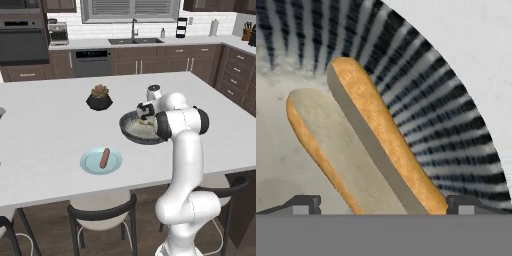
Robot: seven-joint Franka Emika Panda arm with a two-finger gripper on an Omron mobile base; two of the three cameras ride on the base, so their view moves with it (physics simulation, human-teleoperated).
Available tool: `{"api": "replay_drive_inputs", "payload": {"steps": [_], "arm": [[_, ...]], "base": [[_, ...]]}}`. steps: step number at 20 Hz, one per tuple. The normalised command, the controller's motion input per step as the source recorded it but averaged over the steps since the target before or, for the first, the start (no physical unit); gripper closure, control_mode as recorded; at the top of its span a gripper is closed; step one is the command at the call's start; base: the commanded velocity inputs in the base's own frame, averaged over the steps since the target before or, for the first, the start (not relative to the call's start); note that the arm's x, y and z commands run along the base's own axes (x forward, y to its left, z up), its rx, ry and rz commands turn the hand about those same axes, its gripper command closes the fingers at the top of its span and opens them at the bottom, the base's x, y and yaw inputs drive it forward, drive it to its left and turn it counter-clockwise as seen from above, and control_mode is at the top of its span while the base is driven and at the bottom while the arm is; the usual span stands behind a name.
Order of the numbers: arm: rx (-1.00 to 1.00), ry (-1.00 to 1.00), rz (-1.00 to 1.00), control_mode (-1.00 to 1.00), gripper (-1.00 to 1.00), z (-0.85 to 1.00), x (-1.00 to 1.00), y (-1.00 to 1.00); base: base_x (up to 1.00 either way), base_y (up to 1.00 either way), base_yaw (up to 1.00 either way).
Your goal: Place one bun and one sausage from the bowl on each plate.
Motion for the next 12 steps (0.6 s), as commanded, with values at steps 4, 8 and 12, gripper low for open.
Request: {"api": "replay_drive_inputs", "payload": {"steps": [4,8,12], "arm": [[0.00,0.02,0.04,-1.00,-1.00,-0.38,-0.01,0.00],[0.00,0.04,0.05,-1.00,-1.00,-0.38,-0.01,0.00],[0.00,0.02,0.05,-1.00,-1.00,-0.17,-0.18,0.02]], "base": [[0.00,0.00,0.00],[0.00,0.00,0.00],[0.00,0.00,0.00]]}}
